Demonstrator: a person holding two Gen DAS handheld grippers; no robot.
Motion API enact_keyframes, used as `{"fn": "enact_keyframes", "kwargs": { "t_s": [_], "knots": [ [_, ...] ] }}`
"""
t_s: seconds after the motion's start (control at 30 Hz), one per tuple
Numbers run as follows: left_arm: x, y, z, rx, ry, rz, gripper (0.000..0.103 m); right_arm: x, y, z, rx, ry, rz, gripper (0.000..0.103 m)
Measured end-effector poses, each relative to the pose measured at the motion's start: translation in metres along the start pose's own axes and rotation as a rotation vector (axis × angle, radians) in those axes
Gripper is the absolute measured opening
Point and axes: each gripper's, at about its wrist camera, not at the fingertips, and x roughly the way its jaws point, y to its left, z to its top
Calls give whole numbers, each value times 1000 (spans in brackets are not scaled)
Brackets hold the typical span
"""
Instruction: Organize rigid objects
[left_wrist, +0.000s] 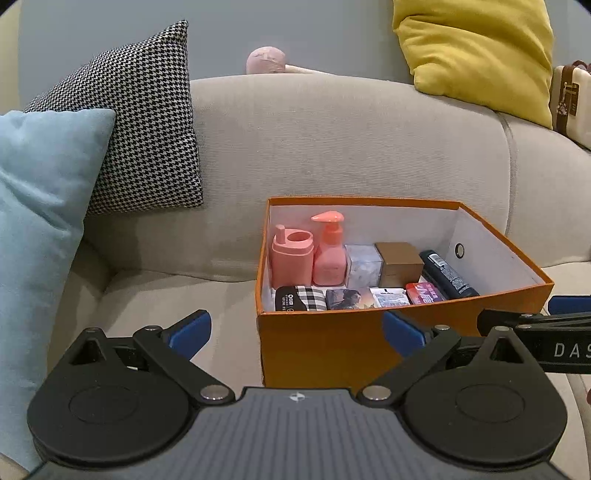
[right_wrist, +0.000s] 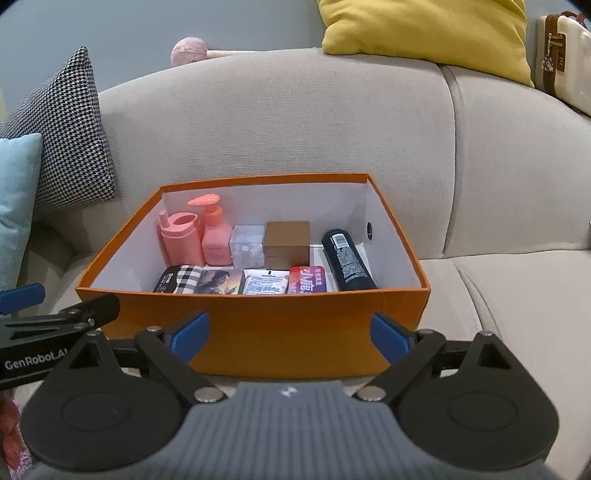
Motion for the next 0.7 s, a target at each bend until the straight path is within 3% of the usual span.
{"fn": "enact_keyframes", "kwargs": {
  "t_s": [0.7],
  "knots": [
    [-4, -2, -3, 13, 13, 2, 103, -8, 5, -2, -15, -10, 6, 94]
  ]
}}
